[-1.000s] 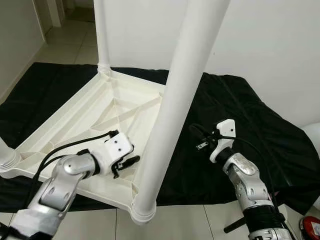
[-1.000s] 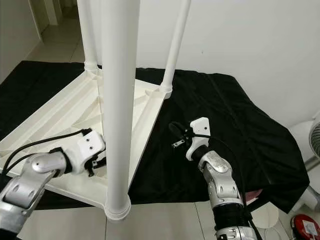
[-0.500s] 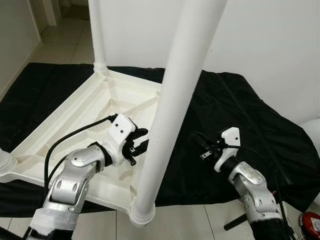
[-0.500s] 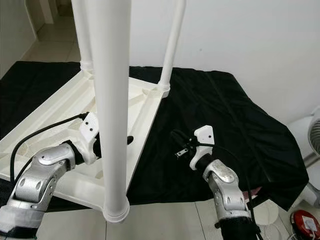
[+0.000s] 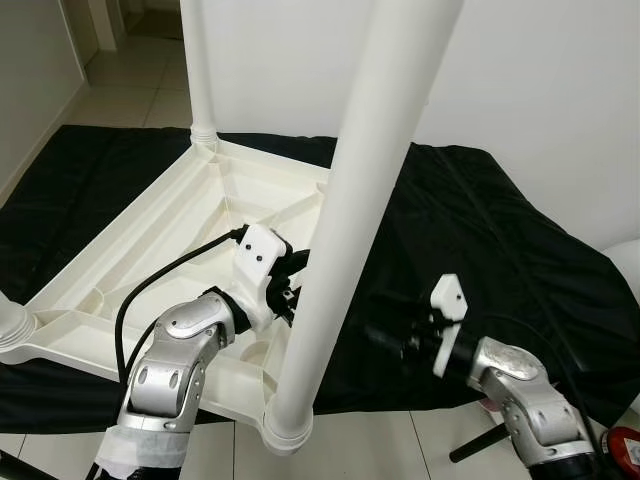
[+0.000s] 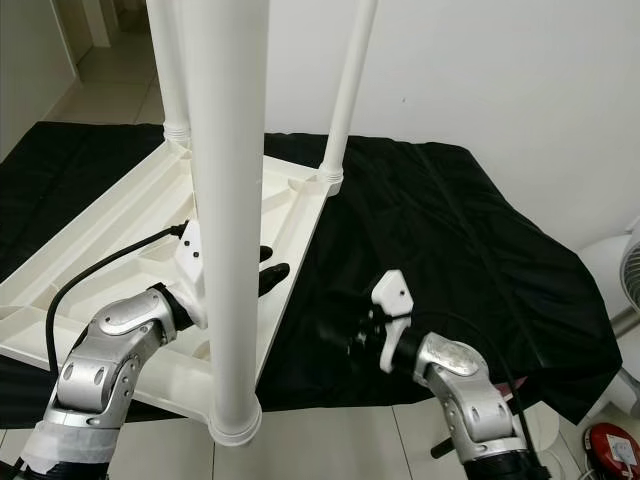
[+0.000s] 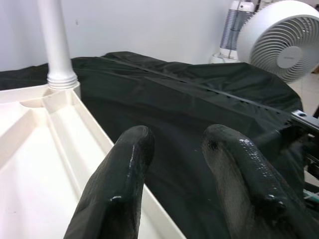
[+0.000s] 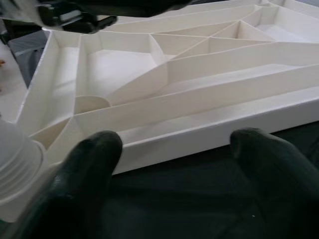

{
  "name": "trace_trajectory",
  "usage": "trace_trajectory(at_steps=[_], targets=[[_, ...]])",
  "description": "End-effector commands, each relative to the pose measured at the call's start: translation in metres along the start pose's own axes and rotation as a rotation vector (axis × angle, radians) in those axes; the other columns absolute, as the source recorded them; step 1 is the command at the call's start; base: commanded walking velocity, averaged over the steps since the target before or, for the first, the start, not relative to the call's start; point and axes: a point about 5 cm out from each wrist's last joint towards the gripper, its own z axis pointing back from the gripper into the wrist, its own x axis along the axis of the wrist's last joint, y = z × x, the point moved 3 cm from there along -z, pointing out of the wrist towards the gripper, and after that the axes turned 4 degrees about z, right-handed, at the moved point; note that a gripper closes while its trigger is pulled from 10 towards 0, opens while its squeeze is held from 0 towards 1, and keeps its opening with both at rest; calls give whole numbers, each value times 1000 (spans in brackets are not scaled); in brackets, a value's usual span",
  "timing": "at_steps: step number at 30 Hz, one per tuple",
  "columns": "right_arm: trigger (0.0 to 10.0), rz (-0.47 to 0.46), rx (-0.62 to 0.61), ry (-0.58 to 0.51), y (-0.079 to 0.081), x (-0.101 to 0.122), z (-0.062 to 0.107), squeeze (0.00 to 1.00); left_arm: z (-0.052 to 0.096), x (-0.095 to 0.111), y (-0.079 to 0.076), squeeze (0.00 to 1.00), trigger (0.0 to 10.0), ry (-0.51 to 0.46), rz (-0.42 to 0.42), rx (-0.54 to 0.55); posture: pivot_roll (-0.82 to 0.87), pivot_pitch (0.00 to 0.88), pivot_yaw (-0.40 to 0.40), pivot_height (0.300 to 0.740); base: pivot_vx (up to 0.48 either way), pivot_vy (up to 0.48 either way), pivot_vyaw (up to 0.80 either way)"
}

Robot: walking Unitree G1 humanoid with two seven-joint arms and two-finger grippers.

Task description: Building children table

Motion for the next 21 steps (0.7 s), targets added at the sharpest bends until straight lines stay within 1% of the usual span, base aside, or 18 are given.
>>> trace_trajectory(at_steps=[1,2,3,4,5,6,8,9,12,14,15,16,17,19,20,21], targets=[[10000,2,71,20,9,-1,3,1000,1,3,23,0,10000,-9,-10,305,28,0,-82,740,0,0,0],[10000,3,123,35,15,-1,5,200,1,2,24,0,10000,-2,-19,316,29,0,-82,740,0,0,0],[10000,3,160,45,20,-2,6,200,1,2,24,0,10000,2,-25,325,29,0,-82,740,0,0,0],[10000,4,203,55,25,-3,9,0,1,2,25,0,10000,4,-26,327,29,0,-80,740,0,0,0],[10000,4,203,55,25,-3,9,0,1,2,25,0,10000,4,-26,327,29,0,-80,740,0,0,0],[10000,11,234,61,29,-3,11,0,1,3,26,0,10000,1,-29,328,30,0,-79,740,0,0,0],[10000,18,252,64,31,-3,12,0,2,4,26,0,10000,-2,-30,328,30,0,-79,740,0,0,0],[10000,15,296,68,36,-2,15,0,3,5,29,0,10000,1,-29,328,32,0,-76,740,0,0,0],[10000,10,327,72,40,-2,18,0,4,5,30,0,10000,4,-29,330,31,0,-73,740,0,0,0],[10000,-7,406,41,49,6,19,0,10,9,35,0,10000,1,-27,327,32,0,-73,740,0,0,0],[10000,-7,406,41,49,6,19,0,10,9,35,0,10000,1,-27,327,32,0,-73,740,0,0,0],[10000,-9,436,24,52,11,17,0,12,9,36,0,10000,1,-26,324,39,0,-77,740,0,0,0],[10000,-9,436,24,52,11,17,0,12,9,36,0,10000,1,-26,324,39,0,-77,740,0,0,0],[10000,-10,484,-3,58,16,9,0,14,9,33,0,10000,4,-22,300,48,0,-85,740,0,0,0],[10000,-10,484,-3,58,16,9,0,14,9,33,0,10000,4,-22,300,48,0,-85,740,0,0,0],[10000,-4,504,-15,61,18,4,0,16,9,31,0,10000,4,-21,290,50,0,-88,740,0,0,0]])
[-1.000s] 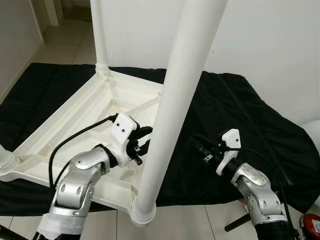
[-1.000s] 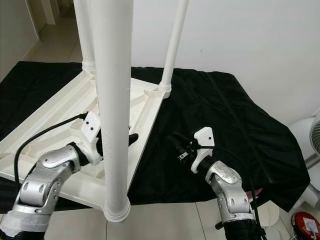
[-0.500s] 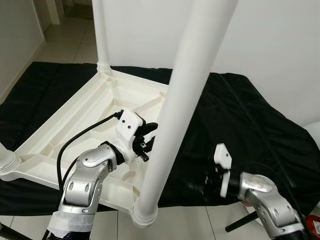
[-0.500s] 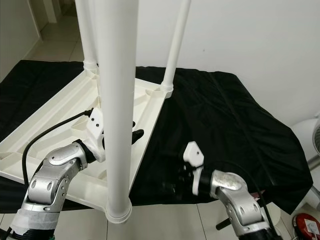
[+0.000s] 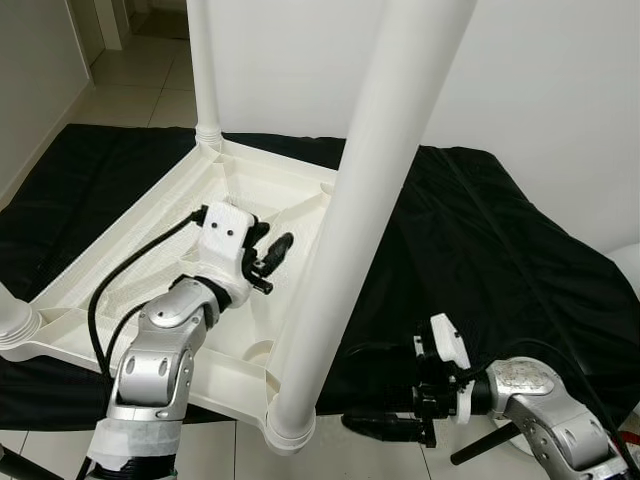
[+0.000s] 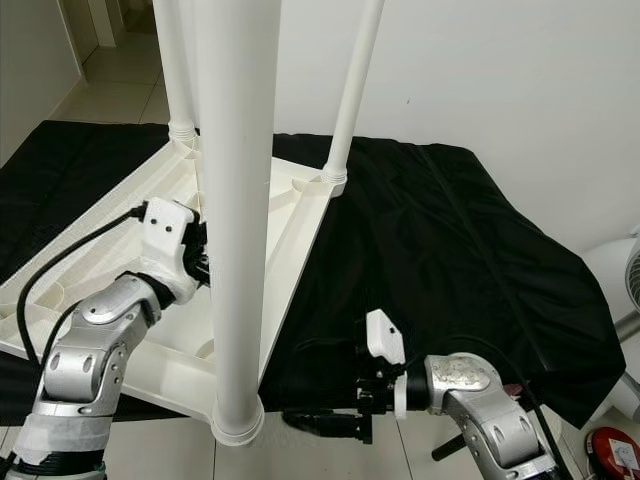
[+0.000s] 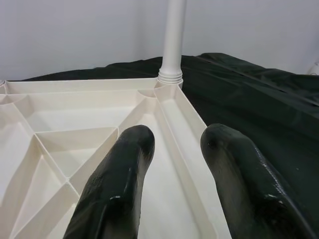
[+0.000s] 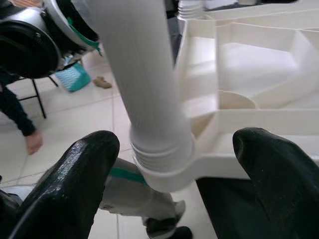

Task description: Building children table

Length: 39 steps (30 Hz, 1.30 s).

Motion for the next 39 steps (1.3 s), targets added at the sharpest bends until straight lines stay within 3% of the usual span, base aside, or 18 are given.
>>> trace_trajectory(at_steps=[1,9,12,15,18,26,31,33,36,38,39], targets=[[10000,9,47,-13,2,4,-7,0,3,0,-10,0,10000,9,-4,-91,53,0,-89,740,0,0,0],[10000,21,90,-42,-1,2,-31,0,7,4,-1,0,10000,-2,-17,-44,75,0,-116,740,0,0,0],[10000,21,86,-45,-2,3,-33,0,7,5,-1,0,10000,-2,-16,-42,75,0,-116,740,0,0,0],[10000,18,-56,-74,-24,0,-47,0,9,4,0,0,10000,-2,-20,-25,83,0,-130,740,0,0,0],[10000,11,-142,-103,-35,0,-58,0,9,4,-2,0,10000,-6,-16,-20,85,0,-134,740,0,0,0],[10000,-34,-273,-170,-44,-2,-73,0,7,4,-7,0,10000,-14,-3,-15,79,0,-134,740,0,0,0],[10000,-47,-311,-178,-48,-3,-70,0,5,5,-9,0,10000,-18,2,-19,73,0,-129,740,0,0,0],[10000,-34,-376,-146,-57,-10,-49,0,1,6,-15,0,10000,-25,6,-33,66,0,-120,740,0,0,0],[10000,-31,-409,-124,-60,-13,-36,0,0,6,-18,0,10000,-27,6,-42,61,0,-118,740,0,0,0],[10000,-31,-409,-124,-60,-13,-36,0,0,6,-18,0,10000,-27,6,-42,61,0,-118,740,0,0,0],[10000,-29,-433,-107,-61,-16,-27,0,-2,6,-19,0,10000,-29,8,-47,52,0,-112,740,0,0,0]])
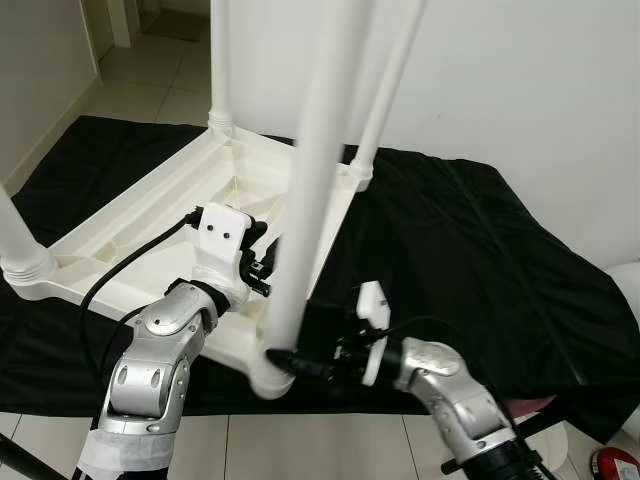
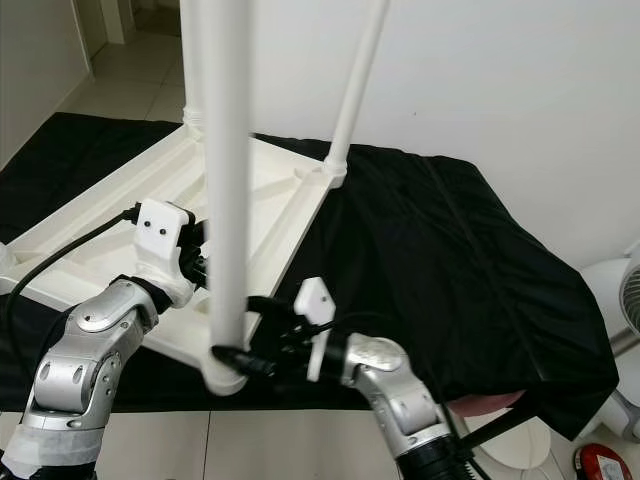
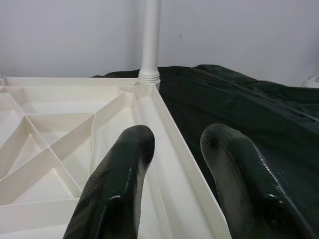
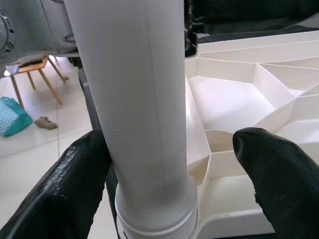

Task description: Building children table

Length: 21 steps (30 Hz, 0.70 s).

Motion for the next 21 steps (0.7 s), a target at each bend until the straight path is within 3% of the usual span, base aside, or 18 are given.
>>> trace_trajectory(at_steps=[1,7,10,12,15,17,18,19,21], targets=[[10000,-11,-92,53,-14,-10,17,0,-4,3,-5,0,10000,-11,-1,-13,52,0,-112,740,0,0,0],[10000,28,-230,109,-35,-12,54,0,-13,-1,-17,0,10000,-12,8,-49,15,0,-89,740,0,0,0],[10000,30,-238,113,-37,-12,56,0,-13,-1,-18,0,10000,-12,9,-52,15,0,-89,740,0,0,0],[10000,42,-250,133,-36,-13,69,0,-19,-2,-28,0,10000,-17,14,-76,-6,0,-73,740,0,0,0],[10000,42,-250,133,-36,-13,69,0,-19,-2,-28,0,10000,-17,14,-76,-6,0,-73,740,0,0,0],[10000,41,-247,148,-34,-15,77,0,-21,-3,-33,0,10000,-21,15,-90,-10,0,-68,740,0,0,0],[10000,48,-275,170,-37,-17,90,0,-25,-3,-38,0,10000,-24,16,-113,-29,0,-53,740,0,0,0],[10000,48,-275,170,-37,-17,90,0,-25,-3,-38,0,10000,-24,16,-113,-29,0,-53,740,0,0,0],[10000,58,-331,193,-44,-17,108,0,-28,-4,-40,0,10000,-24,8,-140,-37,0,-45,740,0,0,0]])
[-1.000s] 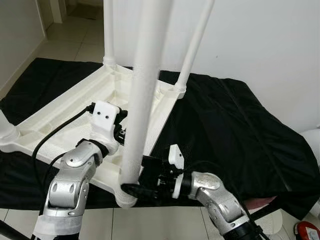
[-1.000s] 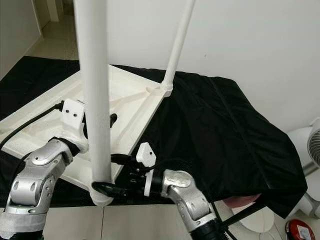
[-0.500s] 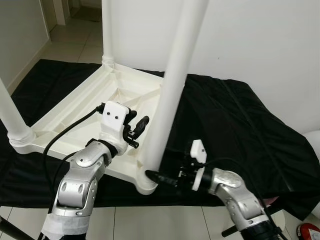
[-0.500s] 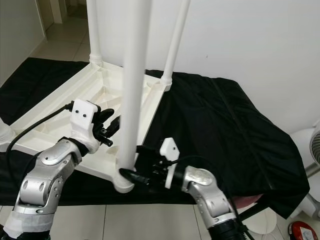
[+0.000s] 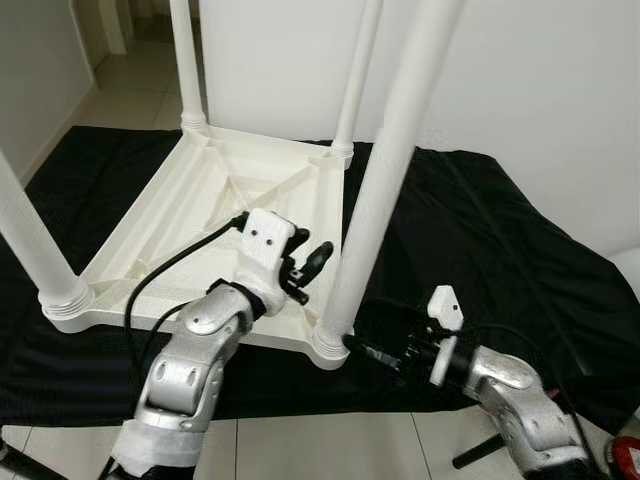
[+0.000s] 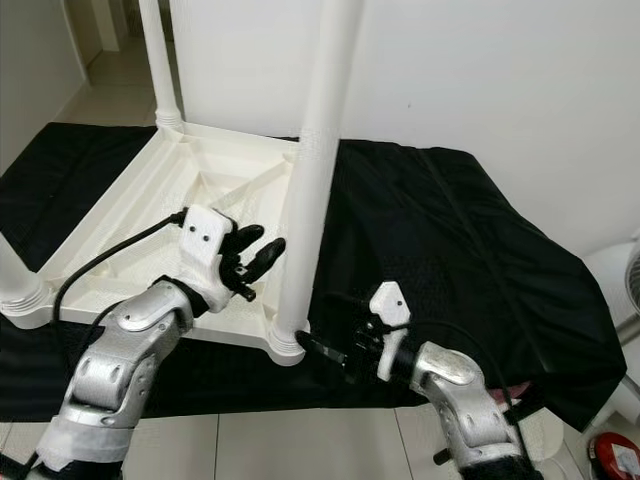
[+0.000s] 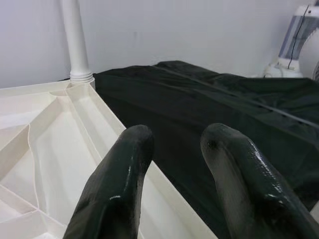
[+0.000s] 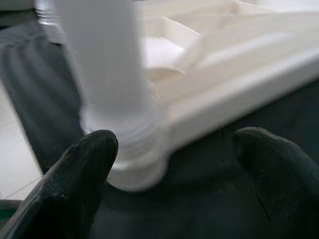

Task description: Building children table

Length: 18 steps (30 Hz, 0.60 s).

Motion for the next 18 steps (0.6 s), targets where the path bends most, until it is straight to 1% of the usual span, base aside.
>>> trace_trajectory(at_steps=[1,2,3,4,5,7,8,9,12,13,15,16,18], targets=[[10000,11,-41,9,-9,-1,10,0,-4,-1,-2,0,10000,2,-13,-5,-37,0,-45,740,0,0,0],[10000,11,-41,9,-9,-1,10,0,-4,-1,-2,0,10000,2,-13,-5,-37,0,-45,740,0,0,0],[10000,17,-60,11,-12,-2,13,0,-5,-2,-1,0,10000,5,-20,-12,-45,0,-40,740,0,0,0],[10000,3,-52,0,-12,1,14,0,-4,-2,3,0,10000,8,-27,-13,-47,0,-42,740,0,0,0],[10000,3,-52,0,-12,1,14,0,-4,-2,3,0,10000,8,-27,-13,-47,0,-42,740,0,0,0],[10000,-35,36,-56,4,10,5,0,-5,1,14,0,10000,4,-38,-15,-40,0,-54,740,0,0,0],[10000,-35,36,-56,4,10,5,0,-5,1,14,0,10000,4,-38,-15,-40,0,-54,740,0,0,0],[10000,-49,71,-73,11,13,-1,0,-6,2,18,0,10000,3,-41,-15,-39,0,-55,740,0,0,0],[10000,-55,89,-81,15,13,-6,0,-6,3,20,0,10000,3,-43,-15,-39,0,-55,740,0,0,0],[10000,-59,92,-89,16,13,-15,0,-4,2,22,0,10000,8,-19,-18,-26,0,-63,740,0,0,0],[10000,-71,104,-107,17,13,-27,0,-3,2,23,0,10000,9,4,-20,-16,0,-67,740,0,0,0],[10000,-74,112,-118,18,14,-32,0,-2,3,24,0,10000,7,6,-17,-16,0,-67,740,0,0,0],[10000,-75,120,-122,19,14,-34,0,-2,3,24,0,10000,1,-4,-11,-10,0,-66,740,0,0,0]])
